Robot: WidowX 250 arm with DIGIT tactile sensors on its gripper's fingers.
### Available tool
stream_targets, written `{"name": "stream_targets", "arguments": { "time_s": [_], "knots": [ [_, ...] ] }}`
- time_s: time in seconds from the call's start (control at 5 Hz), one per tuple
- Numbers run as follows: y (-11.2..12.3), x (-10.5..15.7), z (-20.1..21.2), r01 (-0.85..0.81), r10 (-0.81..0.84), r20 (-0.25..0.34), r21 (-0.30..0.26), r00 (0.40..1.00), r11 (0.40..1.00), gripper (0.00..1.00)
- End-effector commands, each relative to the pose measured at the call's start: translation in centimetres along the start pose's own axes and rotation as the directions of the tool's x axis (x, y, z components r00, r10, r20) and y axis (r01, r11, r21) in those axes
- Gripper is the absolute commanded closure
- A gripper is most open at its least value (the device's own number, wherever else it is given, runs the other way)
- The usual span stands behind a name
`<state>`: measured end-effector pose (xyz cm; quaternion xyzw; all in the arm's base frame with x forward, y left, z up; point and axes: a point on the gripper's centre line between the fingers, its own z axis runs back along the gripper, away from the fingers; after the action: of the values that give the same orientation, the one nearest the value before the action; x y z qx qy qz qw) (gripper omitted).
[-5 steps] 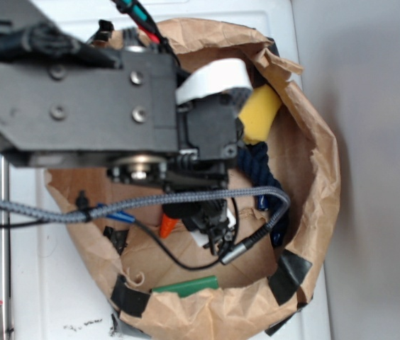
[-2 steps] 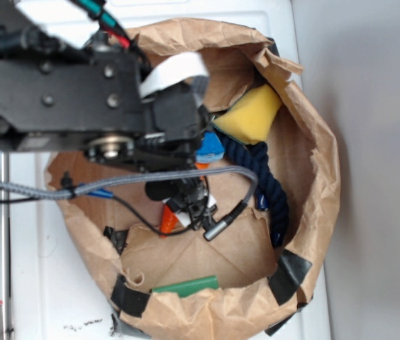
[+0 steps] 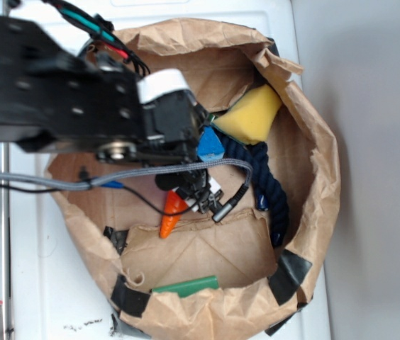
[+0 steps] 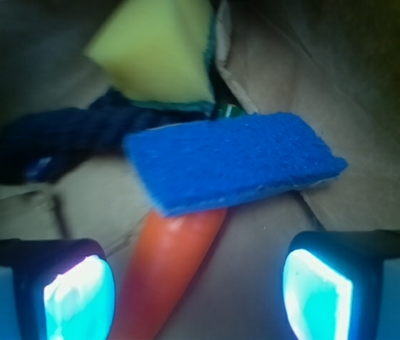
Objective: Grab the carrot.
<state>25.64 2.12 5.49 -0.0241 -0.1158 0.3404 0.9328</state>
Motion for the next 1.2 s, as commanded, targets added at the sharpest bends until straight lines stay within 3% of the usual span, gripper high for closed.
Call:
{"name": "stream_targets", "arguments": {
  "time_s": [0.0, 0.2, 0.4, 0.6, 0.8, 1.0],
  "knots": [
    [-1.8, 1.9, -1.4, -0.01, 0.01, 0.109, 0.003, 0.994, 1.0, 0.0],
    [-2.2, 1.9, -3.0, -0.016, 0.012, 0.159, 0.025, 0.987, 1.0, 0.0],
    [-2.4, 1.5, -3.3, -0.018, 0.016, 0.166, 0.012, 0.986, 1.0, 0.0],
    [-1.8, 0.7, -3.0, -0.041, 0.038, 0.214, 0.012, 0.976, 0.999, 1.0],
    [-1.6, 0.8, -2.6, -0.029, 0.024, 0.226, 0.018, 0.974, 0.999, 1.0],
    [-2.6, 1.2, 1.0, 0.03, -0.034, 0.174, 0.025, 0.984, 0.999, 1.0]
  ]
}}
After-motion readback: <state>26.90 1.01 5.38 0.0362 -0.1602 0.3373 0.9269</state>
